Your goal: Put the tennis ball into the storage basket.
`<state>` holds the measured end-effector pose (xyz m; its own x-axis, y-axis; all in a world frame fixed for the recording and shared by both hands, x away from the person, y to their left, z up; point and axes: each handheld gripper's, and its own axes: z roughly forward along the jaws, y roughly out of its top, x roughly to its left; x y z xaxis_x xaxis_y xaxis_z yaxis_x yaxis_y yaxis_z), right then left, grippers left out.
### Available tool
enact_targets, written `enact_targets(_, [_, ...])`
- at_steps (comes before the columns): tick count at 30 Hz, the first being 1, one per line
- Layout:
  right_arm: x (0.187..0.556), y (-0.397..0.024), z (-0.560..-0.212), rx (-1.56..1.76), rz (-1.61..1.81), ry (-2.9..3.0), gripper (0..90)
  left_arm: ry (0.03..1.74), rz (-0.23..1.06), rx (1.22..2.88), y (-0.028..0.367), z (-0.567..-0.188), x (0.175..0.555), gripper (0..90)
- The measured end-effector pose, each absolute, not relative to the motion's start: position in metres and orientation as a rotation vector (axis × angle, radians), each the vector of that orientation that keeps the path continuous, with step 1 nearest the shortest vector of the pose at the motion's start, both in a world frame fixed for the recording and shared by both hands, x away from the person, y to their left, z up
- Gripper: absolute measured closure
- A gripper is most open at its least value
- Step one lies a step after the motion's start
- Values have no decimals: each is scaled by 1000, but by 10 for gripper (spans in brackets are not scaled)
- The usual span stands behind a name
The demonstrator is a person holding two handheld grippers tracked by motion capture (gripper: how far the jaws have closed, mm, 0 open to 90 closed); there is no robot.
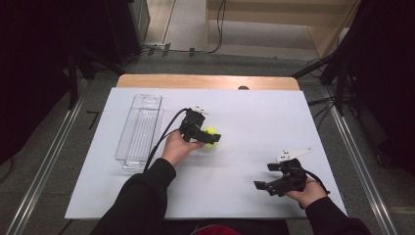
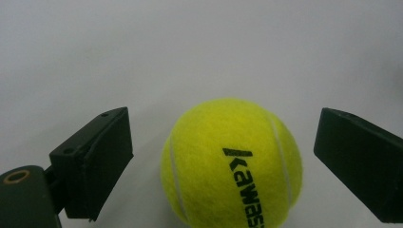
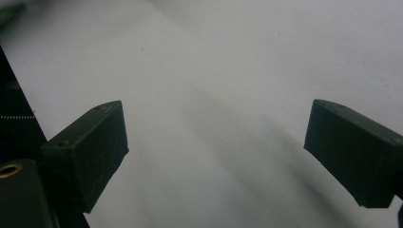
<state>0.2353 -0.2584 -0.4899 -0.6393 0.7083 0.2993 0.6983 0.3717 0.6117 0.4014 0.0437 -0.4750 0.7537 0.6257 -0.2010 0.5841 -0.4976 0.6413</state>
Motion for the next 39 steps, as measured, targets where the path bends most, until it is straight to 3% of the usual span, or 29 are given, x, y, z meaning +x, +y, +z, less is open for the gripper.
enact_targets(32, [235, -258, -490, 1332, 1142, 2591, 53, 903, 65, 2301, 36, -497, 395, 63])
enact_targets(37, [235, -258, -490, 1328, 1142, 2591, 53, 911, 70, 2305, 35, -498, 395, 86])
enact_targets(39, [235, -258, -490, 1329, 1140, 2591, 53, 904, 84, 2310, 36, -498, 394, 144])
